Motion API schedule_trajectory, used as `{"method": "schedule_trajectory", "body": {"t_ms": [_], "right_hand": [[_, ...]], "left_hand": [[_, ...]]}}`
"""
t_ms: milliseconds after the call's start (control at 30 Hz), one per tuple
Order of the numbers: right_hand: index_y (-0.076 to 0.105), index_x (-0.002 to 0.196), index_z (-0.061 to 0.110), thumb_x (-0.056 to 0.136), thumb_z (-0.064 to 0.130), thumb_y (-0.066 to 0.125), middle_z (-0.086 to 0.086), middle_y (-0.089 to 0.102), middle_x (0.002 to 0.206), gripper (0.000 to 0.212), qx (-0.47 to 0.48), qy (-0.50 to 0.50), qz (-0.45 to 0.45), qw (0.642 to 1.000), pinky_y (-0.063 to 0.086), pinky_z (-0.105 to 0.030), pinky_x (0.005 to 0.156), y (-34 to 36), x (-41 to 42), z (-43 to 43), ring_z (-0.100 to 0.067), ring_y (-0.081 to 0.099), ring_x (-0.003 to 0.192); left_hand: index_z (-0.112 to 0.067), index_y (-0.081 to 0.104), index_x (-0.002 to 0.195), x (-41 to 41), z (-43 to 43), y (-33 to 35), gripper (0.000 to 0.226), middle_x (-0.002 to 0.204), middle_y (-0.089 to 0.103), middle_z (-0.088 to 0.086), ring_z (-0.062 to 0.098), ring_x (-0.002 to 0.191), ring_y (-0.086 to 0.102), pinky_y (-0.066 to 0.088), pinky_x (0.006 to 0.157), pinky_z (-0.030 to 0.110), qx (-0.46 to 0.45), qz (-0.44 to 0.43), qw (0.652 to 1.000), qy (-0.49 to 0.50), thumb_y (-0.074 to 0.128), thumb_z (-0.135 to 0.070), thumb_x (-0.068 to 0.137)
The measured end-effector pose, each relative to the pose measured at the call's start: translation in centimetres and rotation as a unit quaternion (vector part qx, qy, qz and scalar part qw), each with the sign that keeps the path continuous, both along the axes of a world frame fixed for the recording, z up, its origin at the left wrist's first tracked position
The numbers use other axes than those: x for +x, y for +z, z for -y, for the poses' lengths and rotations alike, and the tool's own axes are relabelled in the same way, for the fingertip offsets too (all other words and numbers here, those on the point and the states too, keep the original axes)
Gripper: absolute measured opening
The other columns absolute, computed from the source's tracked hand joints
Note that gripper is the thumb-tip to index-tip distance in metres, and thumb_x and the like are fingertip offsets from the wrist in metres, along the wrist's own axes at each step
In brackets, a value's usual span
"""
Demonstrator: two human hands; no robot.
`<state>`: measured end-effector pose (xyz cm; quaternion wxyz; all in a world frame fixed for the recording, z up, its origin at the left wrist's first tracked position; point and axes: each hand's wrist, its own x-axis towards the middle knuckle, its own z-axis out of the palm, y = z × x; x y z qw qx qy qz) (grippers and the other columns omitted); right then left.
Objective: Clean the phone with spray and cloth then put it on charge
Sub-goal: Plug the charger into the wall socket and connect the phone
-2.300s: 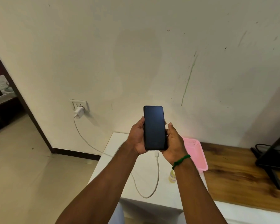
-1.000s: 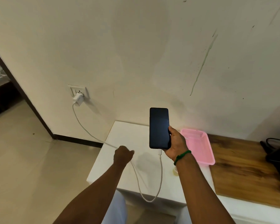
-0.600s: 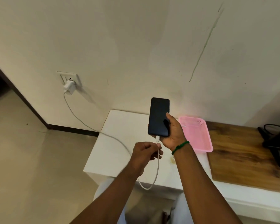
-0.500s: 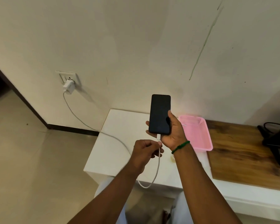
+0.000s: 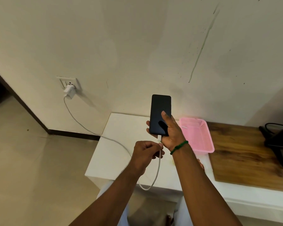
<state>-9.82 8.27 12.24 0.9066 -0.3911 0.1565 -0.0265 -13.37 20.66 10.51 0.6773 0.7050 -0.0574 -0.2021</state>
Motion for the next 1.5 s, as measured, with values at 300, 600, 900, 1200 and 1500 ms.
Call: {"method": "schedule_trajectory", "body": {"t_ms": [300, 600, 900, 1200, 1500], "right_hand": [[0.051, 0.122, 0.018, 0.08, 0.026, 0.064, -0.015, 0.061, 0.109, 0.044, 0.0, -0.005, 0.015, 1.0, 0.056, -0.047, 0.067, 0.4, 0.0, 0.3, -0.037, 0.068, 0.084], [0.055, 0.116, 0.011, 0.093, 0.037, 0.045, -0.018, 0.069, 0.099, 0.036, 0.091, 0.008, -0.044, 0.995, 0.053, -0.051, 0.076, -2.1, 0.7, 0.3, -0.043, 0.064, 0.087], [0.057, 0.116, 0.01, 0.094, 0.033, 0.047, -0.017, 0.065, 0.109, 0.033, 0.025, -0.033, -0.156, 0.987, 0.05, -0.05, 0.086, -6.4, 2.1, 1.0, -0.035, 0.062, 0.094], [0.057, 0.102, 0.013, 0.097, 0.028, 0.043, -0.012, 0.066, 0.094, 0.021, -0.069, -0.024, -0.264, 0.962, 0.052, -0.037, 0.065, -11.1, 3.2, 0.7, -0.028, 0.063, 0.082], [0.049, 0.1, 0.013, 0.096, 0.021, 0.037, -0.017, 0.057, 0.109, 0.015, -0.34, 0.036, -0.316, 0.885, 0.053, -0.045, 0.081, -16.4, 5.3, 0.9, -0.033, 0.057, 0.096]], "left_hand": [[-0.012, 0.074, 0.079, 0.1, 0.2, 0.0, 0.019, 0.071, 0.074, 0.001, 0.016, 0.067, 0.071, 0.052, 0.062, 0.017, 0.002, 0.007, 1.0, -0.009, 0.062, -0.021, 0.091], [-0.008, 0.074, 0.086, 0.1, -0.7, -1.4, 0.024, 0.08, 0.075, 0.005, 0.018, 0.073, 0.07, 0.051, 0.069, 0.022, -0.003, -0.029, 0.999, -0.044, 0.059, -0.025, 0.093], [-0.006, 0.069, 0.101, 4.8, -1.7, -4.5, 0.033, 0.089, 0.073, 0.011, 0.02, 0.076, 0.068, 0.052, 0.072, 0.028, -0.065, -0.123, 0.99, 0.036, 0.047, -0.031, 0.099], [0.005, 0.067, 0.105, 8.4, -0.9, -10.5, 0.018, 0.087, 0.068, 0.012, 0.016, 0.074, 0.063, 0.052, 0.065, 0.021, -0.023, -0.164, 0.984, 0.061, 0.057, -0.003, 0.092], [0.006, 0.066, 0.106, 10.5, -0.1, -16.5, 0.018, 0.097, 0.066, 0.016, 0.022, 0.085, 0.063, 0.054, 0.072, 0.022, 0.07, -0.177, 0.979, 0.072, 0.058, 0.003, 0.09]]}}
